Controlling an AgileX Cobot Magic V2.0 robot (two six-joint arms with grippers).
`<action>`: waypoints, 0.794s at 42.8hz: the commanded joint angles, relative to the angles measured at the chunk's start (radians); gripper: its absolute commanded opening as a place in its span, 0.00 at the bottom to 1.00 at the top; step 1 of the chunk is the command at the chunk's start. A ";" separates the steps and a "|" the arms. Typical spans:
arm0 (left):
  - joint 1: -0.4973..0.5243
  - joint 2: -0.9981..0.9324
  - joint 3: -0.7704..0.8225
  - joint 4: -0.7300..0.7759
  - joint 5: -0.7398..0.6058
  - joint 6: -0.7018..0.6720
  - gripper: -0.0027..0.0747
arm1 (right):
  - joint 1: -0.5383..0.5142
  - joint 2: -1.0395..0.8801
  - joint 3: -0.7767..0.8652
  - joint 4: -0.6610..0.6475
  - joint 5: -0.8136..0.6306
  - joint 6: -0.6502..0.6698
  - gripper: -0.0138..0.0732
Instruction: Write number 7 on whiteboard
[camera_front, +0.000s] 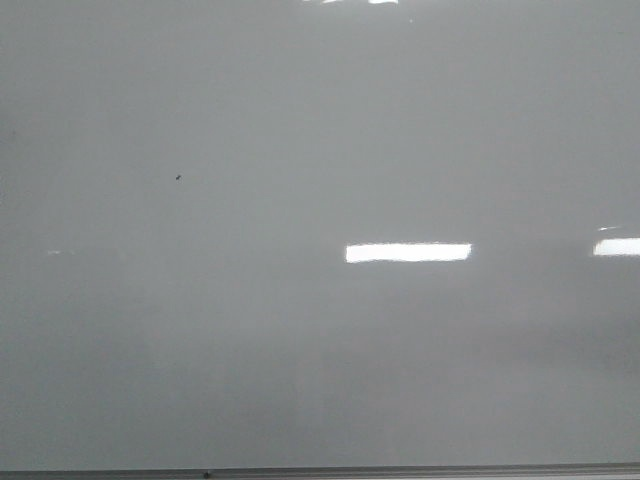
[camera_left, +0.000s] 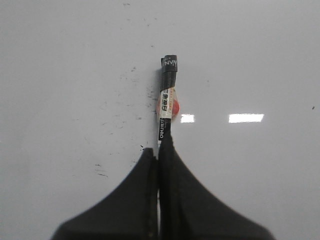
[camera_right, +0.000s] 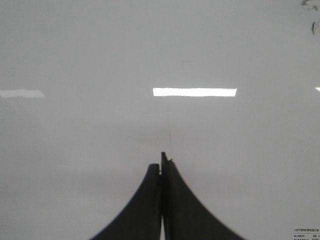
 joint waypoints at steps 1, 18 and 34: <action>0.001 -0.015 0.005 -0.001 -0.084 -0.004 0.01 | -0.004 -0.017 -0.004 -0.005 -0.072 -0.002 0.08; 0.001 -0.015 -0.058 -0.001 -0.287 -0.004 0.01 | -0.004 -0.016 -0.141 0.018 -0.058 -0.002 0.08; 0.001 0.275 -0.412 0.109 0.042 -0.004 0.01 | -0.004 0.304 -0.500 0.049 0.115 -0.002 0.09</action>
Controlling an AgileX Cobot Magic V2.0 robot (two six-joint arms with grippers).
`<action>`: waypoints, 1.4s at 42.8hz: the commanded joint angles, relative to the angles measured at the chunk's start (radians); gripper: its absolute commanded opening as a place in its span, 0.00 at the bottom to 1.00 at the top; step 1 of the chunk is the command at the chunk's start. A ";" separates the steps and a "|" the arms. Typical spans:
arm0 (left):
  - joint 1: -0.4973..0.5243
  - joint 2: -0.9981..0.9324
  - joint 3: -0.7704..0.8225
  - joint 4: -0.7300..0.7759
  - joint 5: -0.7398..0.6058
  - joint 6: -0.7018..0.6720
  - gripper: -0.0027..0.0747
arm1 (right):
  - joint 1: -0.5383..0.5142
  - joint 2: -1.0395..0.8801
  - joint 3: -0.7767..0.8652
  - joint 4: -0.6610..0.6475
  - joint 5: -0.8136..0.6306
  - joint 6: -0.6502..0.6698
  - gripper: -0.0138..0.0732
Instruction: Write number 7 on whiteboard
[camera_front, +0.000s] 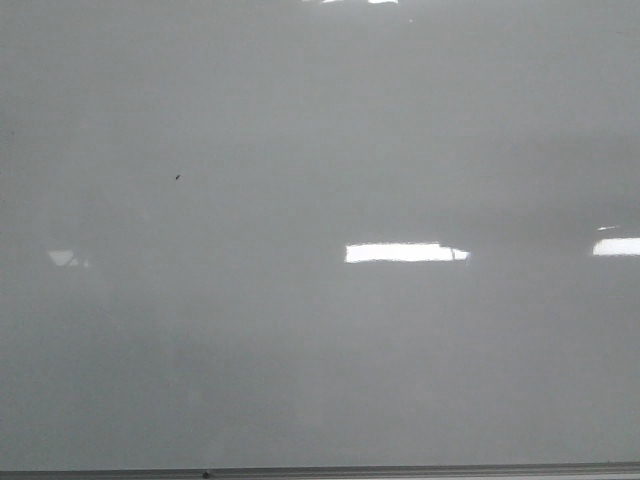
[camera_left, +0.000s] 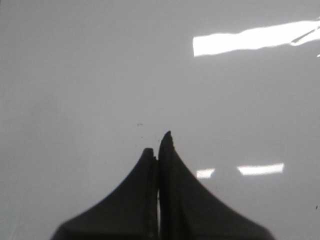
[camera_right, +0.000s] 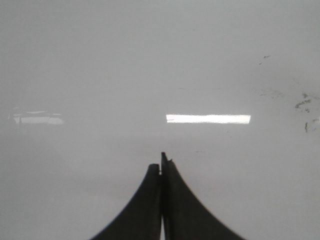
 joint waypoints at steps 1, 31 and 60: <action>0.001 0.132 -0.102 0.007 0.043 -0.004 0.01 | -0.004 0.127 -0.085 0.014 -0.049 -0.002 0.09; 0.001 0.333 -0.147 0.006 0.045 -0.004 0.93 | -0.004 0.236 -0.099 0.014 -0.058 -0.002 0.82; 0.001 1.033 -0.332 -0.093 0.129 -0.004 0.85 | -0.004 0.236 -0.099 0.014 -0.062 -0.002 0.83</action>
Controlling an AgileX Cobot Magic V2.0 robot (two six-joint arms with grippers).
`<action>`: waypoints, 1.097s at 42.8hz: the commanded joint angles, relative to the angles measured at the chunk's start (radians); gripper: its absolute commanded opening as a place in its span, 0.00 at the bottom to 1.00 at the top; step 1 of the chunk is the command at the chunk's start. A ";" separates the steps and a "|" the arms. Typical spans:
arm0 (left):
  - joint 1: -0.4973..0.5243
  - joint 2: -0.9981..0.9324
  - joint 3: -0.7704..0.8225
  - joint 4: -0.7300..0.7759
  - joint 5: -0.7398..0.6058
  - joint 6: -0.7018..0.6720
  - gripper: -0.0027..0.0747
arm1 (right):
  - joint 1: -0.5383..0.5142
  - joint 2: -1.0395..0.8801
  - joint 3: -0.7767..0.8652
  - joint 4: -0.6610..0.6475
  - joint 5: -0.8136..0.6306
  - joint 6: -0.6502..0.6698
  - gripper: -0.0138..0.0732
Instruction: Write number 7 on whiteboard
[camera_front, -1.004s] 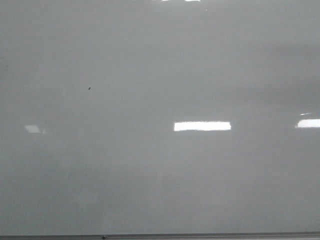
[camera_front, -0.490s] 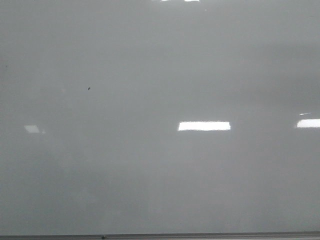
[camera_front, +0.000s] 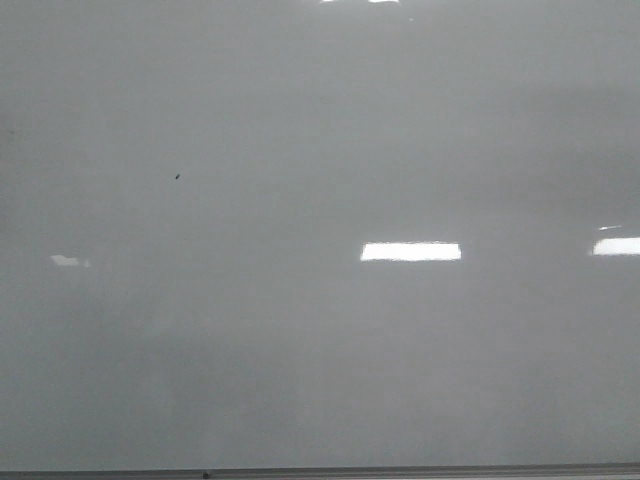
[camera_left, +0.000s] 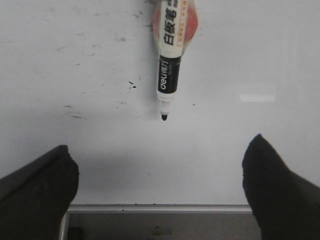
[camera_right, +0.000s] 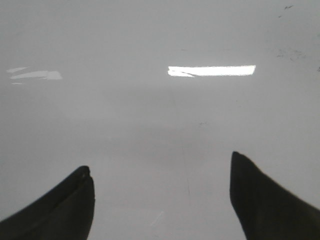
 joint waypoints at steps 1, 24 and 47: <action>0.001 0.080 -0.049 0.001 -0.126 -0.004 0.84 | -0.004 0.012 -0.035 0.008 -0.076 -0.002 0.83; -0.011 0.354 -0.055 0.105 -0.550 -0.004 0.59 | -0.004 0.012 -0.035 0.008 -0.076 -0.002 0.83; -0.011 0.226 -0.058 0.050 -0.408 -0.009 0.09 | -0.004 0.012 -0.035 0.008 -0.077 -0.002 0.83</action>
